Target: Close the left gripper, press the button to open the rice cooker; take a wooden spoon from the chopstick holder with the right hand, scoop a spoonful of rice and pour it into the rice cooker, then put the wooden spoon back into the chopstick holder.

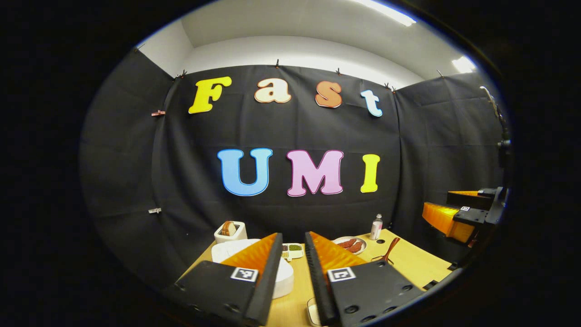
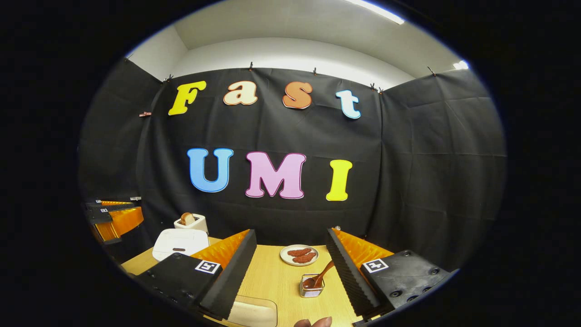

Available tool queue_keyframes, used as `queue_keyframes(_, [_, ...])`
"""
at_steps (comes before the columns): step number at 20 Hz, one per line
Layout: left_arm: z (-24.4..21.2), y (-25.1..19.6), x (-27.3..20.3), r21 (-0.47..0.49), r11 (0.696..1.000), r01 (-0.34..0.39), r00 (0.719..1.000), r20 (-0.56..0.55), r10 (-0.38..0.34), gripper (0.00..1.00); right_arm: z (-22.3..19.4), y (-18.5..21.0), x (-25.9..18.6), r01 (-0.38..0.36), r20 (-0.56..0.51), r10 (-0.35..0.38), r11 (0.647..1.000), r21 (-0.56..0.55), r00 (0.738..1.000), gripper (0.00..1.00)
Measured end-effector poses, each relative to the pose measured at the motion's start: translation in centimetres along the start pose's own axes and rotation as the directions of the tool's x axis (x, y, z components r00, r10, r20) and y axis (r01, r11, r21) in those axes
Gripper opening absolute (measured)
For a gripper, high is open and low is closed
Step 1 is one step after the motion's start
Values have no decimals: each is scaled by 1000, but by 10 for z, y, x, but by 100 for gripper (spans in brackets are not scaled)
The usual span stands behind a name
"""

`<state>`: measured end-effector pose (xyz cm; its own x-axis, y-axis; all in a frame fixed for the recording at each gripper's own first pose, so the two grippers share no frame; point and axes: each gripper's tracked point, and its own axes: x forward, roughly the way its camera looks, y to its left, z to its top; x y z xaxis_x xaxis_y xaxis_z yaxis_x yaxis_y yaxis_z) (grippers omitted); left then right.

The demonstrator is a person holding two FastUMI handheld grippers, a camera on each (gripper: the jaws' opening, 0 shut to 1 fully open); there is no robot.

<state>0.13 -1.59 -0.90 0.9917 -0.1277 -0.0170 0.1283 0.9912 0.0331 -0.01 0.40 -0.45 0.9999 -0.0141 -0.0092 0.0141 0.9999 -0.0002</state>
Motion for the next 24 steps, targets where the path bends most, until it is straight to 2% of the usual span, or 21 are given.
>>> queue_keyframes(2, [-10, 0, 2, 0, 1000, 21, 999, -35, -21, 17, -3, 1, 1, -3, -5, 3, 1000, 0, 1000, 98])
queue_keyframes(3, [-17, 4, 8, -13, 1000, 29, 998, -48, -29, 8, -5, 1, 2, -4, -7, 4, 1000, -1, 1000, 98])
queue_keyframes(7, [-40, 39, 37, -59, 998, -2, 994, -107, -4, 3, -7, -6, 4, 7, -10, -8, 1000, -18, 1000, 98])
queue_keyframes(9, [-56, 61, 53, -94, 995, -23, 988, -154, 9, 6, -7, -12, 5, 18, -13, -18, 1000, -21, 1000, 98])
queue_keyframes(12, [-82, 87, 82, -138, 990, -13, 975, -222, -18, 6, -7, -24, 7, 40, -8, -41, 998, -49, 999, 98])
queue_keyframes(15, [-114, 103, 106, -188, 982, 10, 952, -300, -67, 6, -13, -33, 8, 53, -22, -54, 997, -54, 998, 98])
queue_keyframes(17, [-136, 115, 123, -226, 974, -1, 934, -349, -80, 6, -15, -40, 10, 65, -28, -67, 996, -60, 997, 98])
queue_keyframes(21, [-174, 126, 150, -254, 967, 3, 897, -426, -115, 6, -16, -53, 9, 95, -24, -97, 993, -73, 995, 98])
queue_keyframes(24, [-202, 126, 161, -262, 965, 13, 853, -501, -147, 6, -23, -64, 6, 123, -36, -126, 989, -81, 991, 98])
